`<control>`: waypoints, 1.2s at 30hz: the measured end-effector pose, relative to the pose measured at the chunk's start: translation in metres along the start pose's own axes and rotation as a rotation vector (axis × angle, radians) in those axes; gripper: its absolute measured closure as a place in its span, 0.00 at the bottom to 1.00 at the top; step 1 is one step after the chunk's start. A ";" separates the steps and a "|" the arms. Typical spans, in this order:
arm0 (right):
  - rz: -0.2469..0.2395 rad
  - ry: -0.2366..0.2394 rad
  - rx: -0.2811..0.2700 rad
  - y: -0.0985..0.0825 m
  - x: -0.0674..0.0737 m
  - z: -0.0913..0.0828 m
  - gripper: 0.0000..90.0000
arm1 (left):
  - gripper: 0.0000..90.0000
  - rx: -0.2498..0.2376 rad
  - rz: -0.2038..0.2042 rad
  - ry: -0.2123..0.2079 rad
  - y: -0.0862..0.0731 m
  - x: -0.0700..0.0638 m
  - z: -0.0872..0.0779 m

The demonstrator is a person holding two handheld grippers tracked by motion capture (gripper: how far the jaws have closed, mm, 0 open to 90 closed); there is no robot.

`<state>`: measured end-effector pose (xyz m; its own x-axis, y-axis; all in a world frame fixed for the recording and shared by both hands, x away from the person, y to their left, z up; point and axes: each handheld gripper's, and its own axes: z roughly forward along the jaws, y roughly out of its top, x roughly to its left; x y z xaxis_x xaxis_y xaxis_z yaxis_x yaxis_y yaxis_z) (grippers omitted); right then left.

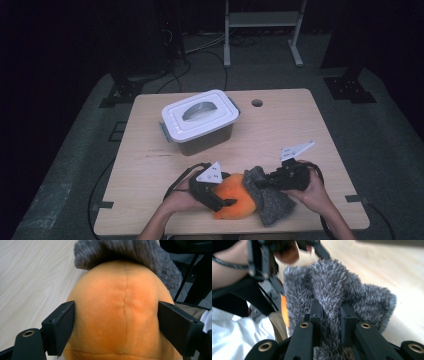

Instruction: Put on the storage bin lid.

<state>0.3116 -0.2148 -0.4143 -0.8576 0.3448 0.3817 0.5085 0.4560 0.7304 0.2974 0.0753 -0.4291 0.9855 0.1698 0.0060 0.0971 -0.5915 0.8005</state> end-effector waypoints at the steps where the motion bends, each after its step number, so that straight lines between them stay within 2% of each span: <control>1: 0.003 0.005 0.008 -0.002 -0.001 0.003 0.84 | 0.19 -0.003 0.000 0.000 0.000 0.000 0.000; 3: 0.018 0.014 0.016 -0.004 -0.005 0.002 0.84 | 0.19 -0.003 -0.003 0.001 0.000 0.000 0.000; 7: 0.018 -0.013 0.042 -0.009 -0.007 -0.001 0.84 | 0.19 -0.009 -0.012 0.003 0.000 0.000 0.001; 9: 0.001 -0.025 0.016 -0.004 -0.003 -0.005 0.84 | 0.19 -0.001 0.002 0.008 0.003 -0.001 0.001; 12: -0.032 -0.019 -0.035 0.006 0.006 -0.008 0.84 | 0.19 -0.002 0.034 0.018 0.008 -0.008 0.005; 14: -0.059 -0.024 -0.032 0.011 0.012 -0.005 0.83 | 0.19 0.006 0.058 0.027 0.011 -0.011 0.006; 16: -0.078 -0.028 -0.005 0.012 0.016 0.001 0.83 | 0.19 0.013 0.073 0.029 0.012 -0.013 0.007; 20: -0.056 -0.016 0.014 0.006 0.010 0.004 0.84 | 0.13 -0.009 0.041 0.003 0.012 -0.010 0.005; 22: -0.047 -0.024 0.021 0.002 0.007 0.002 0.84 | 0.10 -0.013 0.035 0.004 0.013 -0.008 0.000; 24: -0.037 -0.026 0.021 -0.001 0.004 -0.001 0.84 | 0.07 -0.003 0.019 -0.006 0.011 -0.005 -0.004; 26: -0.027 -0.030 0.023 -0.003 0.001 -0.003 0.84 | 0.08 0.008 0.001 -0.014 0.008 -0.003 -0.007; 28: -0.022 -0.051 0.044 -0.005 -0.002 -0.005 0.84 | 0.15 0.015 -0.010 -0.011 0.005 -0.001 -0.007; 30: -0.038 -0.098 0.054 -0.002 0.002 -0.009 0.84 | 0.19 0.025 -0.021 -0.001 0.006 0.000 -0.006; 33: -0.072 -0.093 0.007 0.007 0.014 -0.018 0.84 | 0.21 -0.010 -0.013 0.012 0.011 -0.004 -0.003; 36: -0.115 -0.088 -0.018 0.018 0.028 -0.016 0.84 | 0.20 -0.023 0.011 0.031 0.017 -0.009 0.001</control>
<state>0.2950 -0.2098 -0.3819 -0.8994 0.3622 0.2445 0.4053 0.4818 0.7769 0.2902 0.0627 -0.4157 0.9817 0.1875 0.0331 0.0825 -0.5754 0.8137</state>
